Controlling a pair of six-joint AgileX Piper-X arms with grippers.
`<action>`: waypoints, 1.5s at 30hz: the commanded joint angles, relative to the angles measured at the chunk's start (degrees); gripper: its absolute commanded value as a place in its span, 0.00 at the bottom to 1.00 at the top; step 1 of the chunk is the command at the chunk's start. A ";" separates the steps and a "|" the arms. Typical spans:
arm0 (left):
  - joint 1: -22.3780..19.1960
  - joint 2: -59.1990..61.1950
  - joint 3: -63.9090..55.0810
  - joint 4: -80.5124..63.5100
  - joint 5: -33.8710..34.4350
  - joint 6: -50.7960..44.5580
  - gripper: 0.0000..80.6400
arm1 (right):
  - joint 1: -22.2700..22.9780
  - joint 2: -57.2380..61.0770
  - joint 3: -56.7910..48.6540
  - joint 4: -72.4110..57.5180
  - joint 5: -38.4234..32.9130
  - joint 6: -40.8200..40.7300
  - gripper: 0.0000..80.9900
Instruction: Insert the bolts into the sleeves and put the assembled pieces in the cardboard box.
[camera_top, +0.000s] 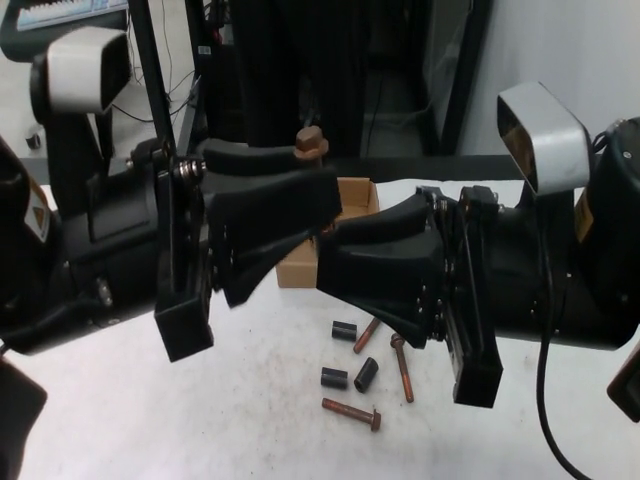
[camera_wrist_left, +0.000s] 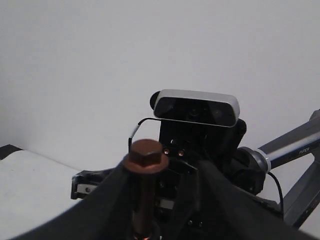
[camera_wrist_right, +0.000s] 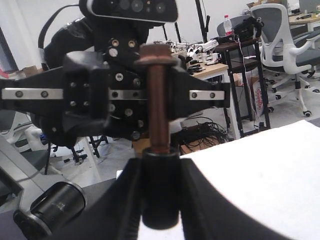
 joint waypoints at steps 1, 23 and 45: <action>-0.05 -0.18 -0.20 -0.38 0.59 -0.82 0.63 | -0.15 -0.07 -0.59 -1.15 -0.01 0.18 0.01; 6.81 -0.30 -0.20 5.24 0.61 3.48 0.64 | -0.75 -0.07 -0.59 -1.15 -2.18 0.06 0.01; 18.73 -5.86 -0.20 16.15 -1.56 11.67 0.00 | -6.13 10.06 -18.41 36.99 22.38 -15.34 0.01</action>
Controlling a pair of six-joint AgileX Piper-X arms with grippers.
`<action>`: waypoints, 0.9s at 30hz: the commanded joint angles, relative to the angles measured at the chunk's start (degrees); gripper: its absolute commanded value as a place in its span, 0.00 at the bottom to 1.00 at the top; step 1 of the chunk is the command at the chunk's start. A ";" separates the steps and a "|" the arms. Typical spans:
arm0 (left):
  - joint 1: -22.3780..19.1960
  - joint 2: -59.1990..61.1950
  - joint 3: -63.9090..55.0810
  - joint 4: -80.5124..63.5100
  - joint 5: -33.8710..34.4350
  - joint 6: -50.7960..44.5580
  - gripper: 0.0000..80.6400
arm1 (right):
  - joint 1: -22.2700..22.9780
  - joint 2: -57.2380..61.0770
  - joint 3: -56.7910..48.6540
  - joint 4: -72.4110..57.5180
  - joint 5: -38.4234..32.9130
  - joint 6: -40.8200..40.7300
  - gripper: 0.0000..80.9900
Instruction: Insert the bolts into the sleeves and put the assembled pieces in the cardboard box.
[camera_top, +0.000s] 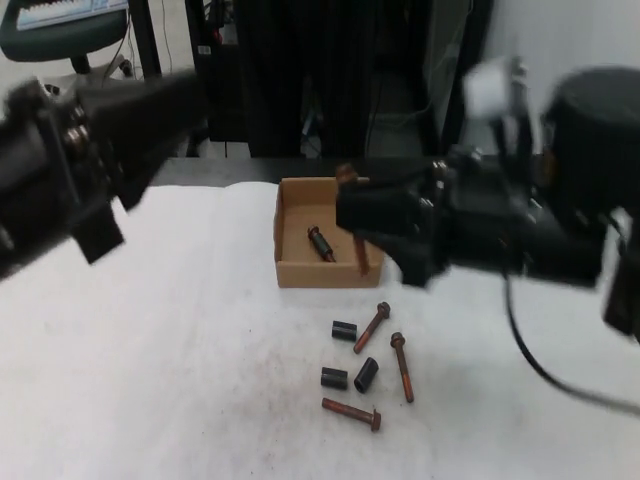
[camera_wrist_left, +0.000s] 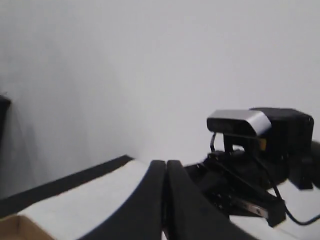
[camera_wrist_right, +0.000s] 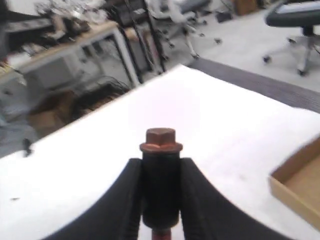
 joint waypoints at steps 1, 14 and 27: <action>0.08 -0.35 -0.20 8.53 -2.72 7.15 0.00 | -1.23 9.70 -13.91 17.88 12.26 -10.43 0.01; -0.04 -3.70 -0.20 28.89 -5.50 14.42 0.00 | -4.32 49.93 -56.58 41.72 25.83 -13.30 0.01; -0.04 -11.89 -0.20 36.98 -5.50 15.69 0.00 | -4.96 59.61 -64.35 43.51 32.57 -13.83 0.01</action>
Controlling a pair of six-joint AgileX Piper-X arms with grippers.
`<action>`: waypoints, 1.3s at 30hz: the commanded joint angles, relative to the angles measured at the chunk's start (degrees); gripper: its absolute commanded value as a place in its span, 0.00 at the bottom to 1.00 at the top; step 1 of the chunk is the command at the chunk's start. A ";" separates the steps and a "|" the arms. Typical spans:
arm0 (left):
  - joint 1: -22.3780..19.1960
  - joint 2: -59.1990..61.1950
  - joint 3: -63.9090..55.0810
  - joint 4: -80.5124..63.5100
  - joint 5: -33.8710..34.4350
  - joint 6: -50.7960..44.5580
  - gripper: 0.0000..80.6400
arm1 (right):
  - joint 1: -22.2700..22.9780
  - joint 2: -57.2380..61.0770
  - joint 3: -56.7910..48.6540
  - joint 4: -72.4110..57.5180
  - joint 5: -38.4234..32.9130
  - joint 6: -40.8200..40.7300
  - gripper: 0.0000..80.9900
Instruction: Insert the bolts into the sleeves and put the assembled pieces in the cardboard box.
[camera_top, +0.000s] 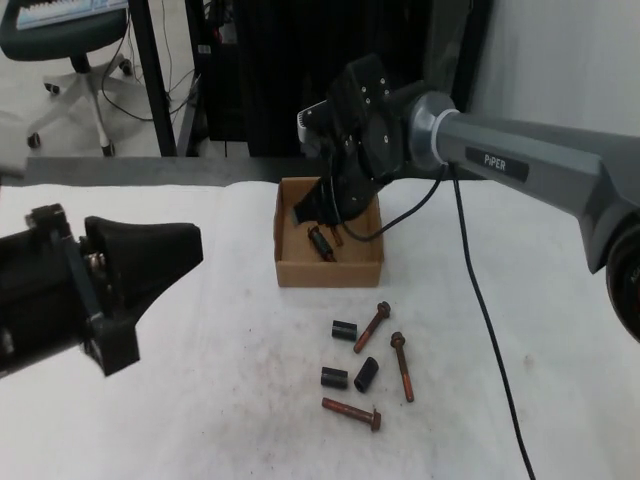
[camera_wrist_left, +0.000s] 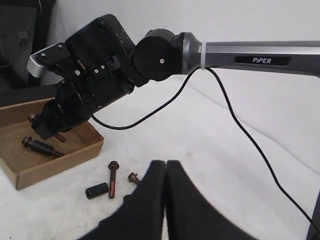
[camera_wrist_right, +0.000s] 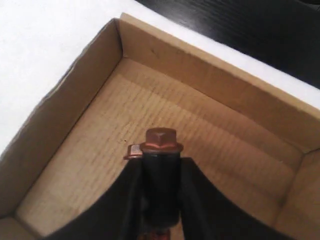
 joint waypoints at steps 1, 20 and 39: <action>-0.04 -2.59 -0.20 2.84 0.08 0.46 0.00 | -0.67 -0.29 -1.03 -0.78 0.58 -0.49 0.01; -0.04 -4.07 -0.06 6.80 0.57 5.33 0.00 | -1.92 -2.51 -1.16 6.16 -2.88 -0.37 0.47; -0.04 -4.07 -0.06 11.88 -2.03 12.97 0.00 | -1.81 -13.71 2.67 29.40 -16.57 -24.27 0.05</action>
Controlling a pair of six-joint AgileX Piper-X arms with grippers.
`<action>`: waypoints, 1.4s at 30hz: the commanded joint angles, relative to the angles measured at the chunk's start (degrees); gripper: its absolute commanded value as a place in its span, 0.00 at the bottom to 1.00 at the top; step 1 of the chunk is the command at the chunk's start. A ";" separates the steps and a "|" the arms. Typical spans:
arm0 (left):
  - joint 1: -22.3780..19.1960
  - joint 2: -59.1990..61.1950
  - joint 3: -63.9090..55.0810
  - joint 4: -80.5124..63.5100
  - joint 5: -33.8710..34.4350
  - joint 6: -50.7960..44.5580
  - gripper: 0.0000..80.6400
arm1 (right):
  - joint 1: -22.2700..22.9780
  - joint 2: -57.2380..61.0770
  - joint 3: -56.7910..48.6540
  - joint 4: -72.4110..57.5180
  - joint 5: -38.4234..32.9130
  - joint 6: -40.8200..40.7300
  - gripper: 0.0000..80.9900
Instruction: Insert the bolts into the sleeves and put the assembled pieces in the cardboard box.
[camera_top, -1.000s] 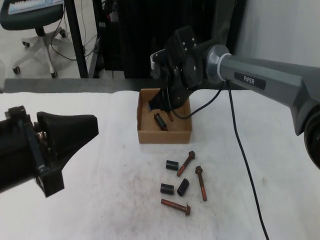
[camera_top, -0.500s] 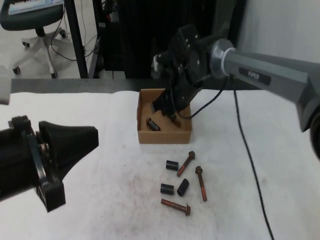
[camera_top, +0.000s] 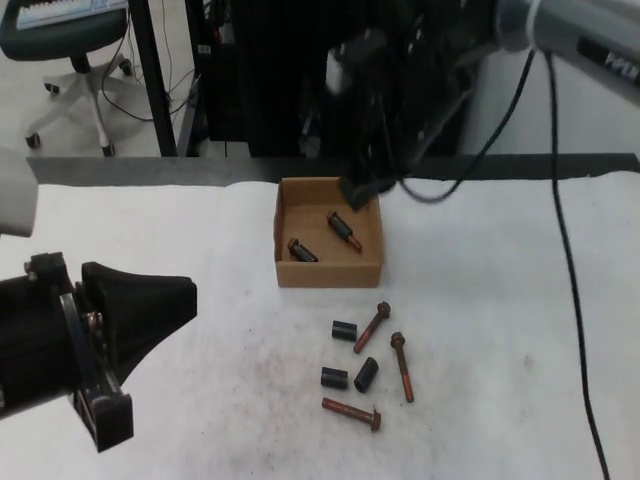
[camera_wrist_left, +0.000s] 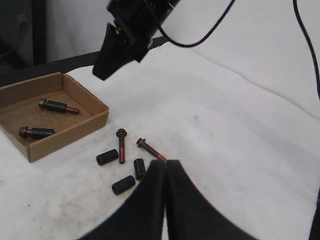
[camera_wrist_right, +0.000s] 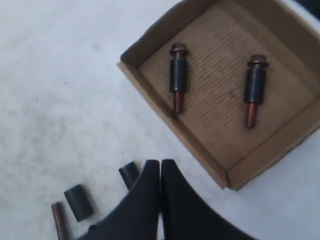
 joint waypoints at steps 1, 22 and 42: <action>-0.04 -0.35 -0.12 0.23 -0.89 0.82 0.00 | 0.65 0.89 1.89 0.82 -0.52 -6.20 0.09; -0.04 -0.35 -0.12 8.93 -2.61 8.22 0.00 | 5.58 11.30 4.06 -0.85 6.47 -16.86 0.50; -0.04 -0.35 -0.12 9.11 -5.36 9.09 0.00 | 5.58 12.46 4.06 -1.64 10.28 -21.91 0.01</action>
